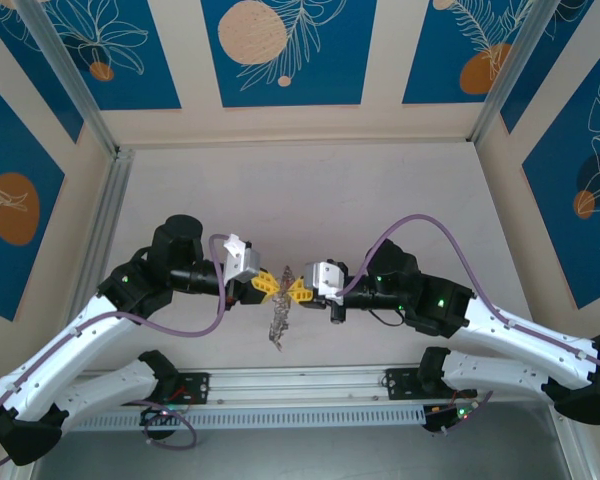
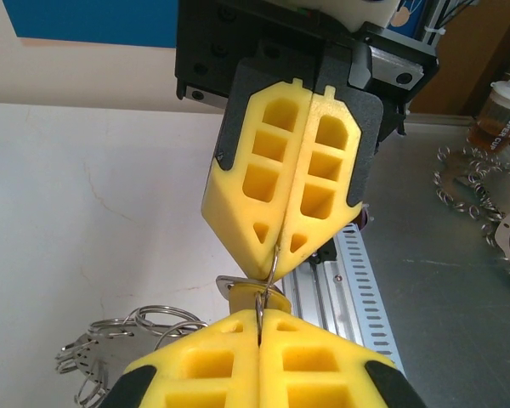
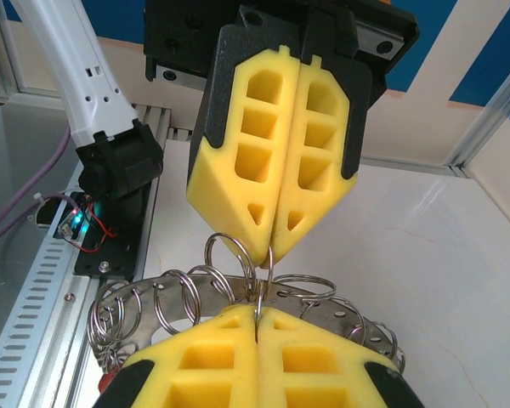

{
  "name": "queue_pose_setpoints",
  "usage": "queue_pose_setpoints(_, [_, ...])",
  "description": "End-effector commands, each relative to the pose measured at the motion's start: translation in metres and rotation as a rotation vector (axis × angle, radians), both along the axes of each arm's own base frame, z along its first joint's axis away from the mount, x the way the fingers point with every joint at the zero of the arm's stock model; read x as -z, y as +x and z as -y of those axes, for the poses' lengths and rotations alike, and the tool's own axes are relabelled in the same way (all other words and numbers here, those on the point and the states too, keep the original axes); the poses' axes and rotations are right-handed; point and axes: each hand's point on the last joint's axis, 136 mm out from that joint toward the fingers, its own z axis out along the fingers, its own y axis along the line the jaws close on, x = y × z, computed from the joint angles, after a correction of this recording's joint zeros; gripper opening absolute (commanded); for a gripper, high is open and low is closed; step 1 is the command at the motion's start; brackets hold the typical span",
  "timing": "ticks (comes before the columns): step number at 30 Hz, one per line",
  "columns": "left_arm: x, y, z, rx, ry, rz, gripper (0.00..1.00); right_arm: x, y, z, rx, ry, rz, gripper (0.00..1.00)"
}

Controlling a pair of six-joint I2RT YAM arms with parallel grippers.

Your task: Put the keys on the keyring

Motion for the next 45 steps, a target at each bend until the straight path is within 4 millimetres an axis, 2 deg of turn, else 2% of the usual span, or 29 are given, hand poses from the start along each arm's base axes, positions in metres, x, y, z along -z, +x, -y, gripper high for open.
queue_pose_setpoints(1, [-0.023,-0.005,0.001,0.025,-0.056,0.077,0.00,-0.003,-0.005,0.002,-0.008,-0.005,-0.010,0.00])
queue_pose_setpoints(11, [-0.023,-0.005,0.001,0.024,-0.057,0.075,0.00,-0.003,-0.005,-0.001,-0.016,-0.008,-0.016,0.00])
queue_pose_setpoints(31, [-0.023,-0.004,0.001,0.018,-0.053,0.073,0.00,-0.019,-0.003,-0.008,-0.027,0.016,0.014,0.00])
queue_pose_setpoints(45, [-0.020,-0.001,0.001,0.005,-0.042,0.070,0.00,-0.024,-0.006,-0.012,0.001,0.000,0.104,0.00])
